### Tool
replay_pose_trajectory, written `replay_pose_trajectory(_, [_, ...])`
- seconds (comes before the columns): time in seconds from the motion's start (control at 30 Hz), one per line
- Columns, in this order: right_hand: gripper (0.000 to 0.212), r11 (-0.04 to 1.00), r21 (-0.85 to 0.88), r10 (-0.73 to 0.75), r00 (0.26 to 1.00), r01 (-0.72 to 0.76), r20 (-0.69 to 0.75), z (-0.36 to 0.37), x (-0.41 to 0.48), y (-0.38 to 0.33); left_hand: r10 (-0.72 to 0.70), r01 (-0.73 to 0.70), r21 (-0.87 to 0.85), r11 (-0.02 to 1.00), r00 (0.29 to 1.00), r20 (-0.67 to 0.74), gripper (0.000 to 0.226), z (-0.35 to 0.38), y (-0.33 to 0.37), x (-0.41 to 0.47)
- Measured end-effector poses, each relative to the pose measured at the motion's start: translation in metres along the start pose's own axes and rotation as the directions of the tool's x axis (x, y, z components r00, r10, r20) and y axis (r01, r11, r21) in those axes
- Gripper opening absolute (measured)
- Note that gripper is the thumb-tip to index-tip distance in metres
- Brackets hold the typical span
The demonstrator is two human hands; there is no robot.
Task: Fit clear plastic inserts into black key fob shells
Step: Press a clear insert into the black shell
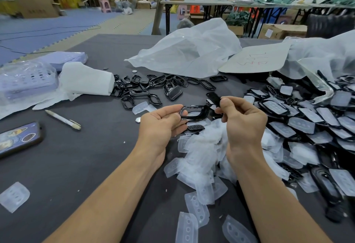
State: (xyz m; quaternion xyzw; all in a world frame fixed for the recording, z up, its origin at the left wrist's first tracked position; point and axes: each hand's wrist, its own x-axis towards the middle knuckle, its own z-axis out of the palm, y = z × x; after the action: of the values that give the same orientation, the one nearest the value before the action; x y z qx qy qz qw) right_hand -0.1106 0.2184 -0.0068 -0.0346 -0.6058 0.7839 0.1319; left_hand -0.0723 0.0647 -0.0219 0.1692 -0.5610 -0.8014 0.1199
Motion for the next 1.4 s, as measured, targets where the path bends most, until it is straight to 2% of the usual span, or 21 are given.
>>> replay_pose_trajectory(0.17, [0.017,0.997,-0.050,-0.057,0.998,0.059,0.037,0.002,-0.001,0.001,0.009,-0.009,0.009,1.000,1.000,-0.010,0.023,0.000,0.000,-0.001])
replay_pose_trajectory(0.27, [0.017,0.978,-0.170,-0.105,0.988,0.124,0.116,0.003,-0.003,0.004,0.020,-0.020,0.016,1.000,1.000,-0.003,0.021,0.000,0.000,-0.002])
replay_pose_trajectory(0.4, [0.014,0.884,-0.392,-0.172,0.957,0.254,0.234,0.007,-0.009,0.012,0.046,-0.047,0.020,0.999,0.998,0.043,0.023,0.001,0.001,-0.004])
replay_pose_trajectory(0.57, [0.015,0.797,-0.511,-0.256,0.946,0.322,0.197,0.008,-0.010,0.014,0.042,-0.044,0.010,0.999,0.990,0.138,0.026,0.002,0.003,-0.006])
replay_pose_trajectory(0.87, [0.017,0.734,-0.563,-0.326,0.924,0.380,0.199,0.008,-0.011,0.015,0.042,-0.058,0.086,0.995,0.982,0.182,0.035,0.000,0.004,-0.007])
replay_pose_trajectory(1.1, [0.017,0.714,-0.595,-0.321,0.928,0.370,0.191,0.008,-0.012,0.015,0.080,-0.094,0.109,0.990,0.989,0.128,0.036,-0.001,0.003,-0.007])
replay_pose_trajectory(1.23, [0.014,0.726,-0.583,-0.267,0.931,0.364,0.248,0.009,-0.013,0.013,0.081,-0.090,0.109,0.990,0.993,0.086,0.036,-0.002,0.004,-0.007])
replay_pose_trajectory(1.4, [0.012,0.630,-0.607,-0.351,0.875,0.484,0.333,0.011,-0.021,0.012,0.109,-0.107,0.089,0.990,0.994,-0.012,0.035,0.000,0.006,-0.008])
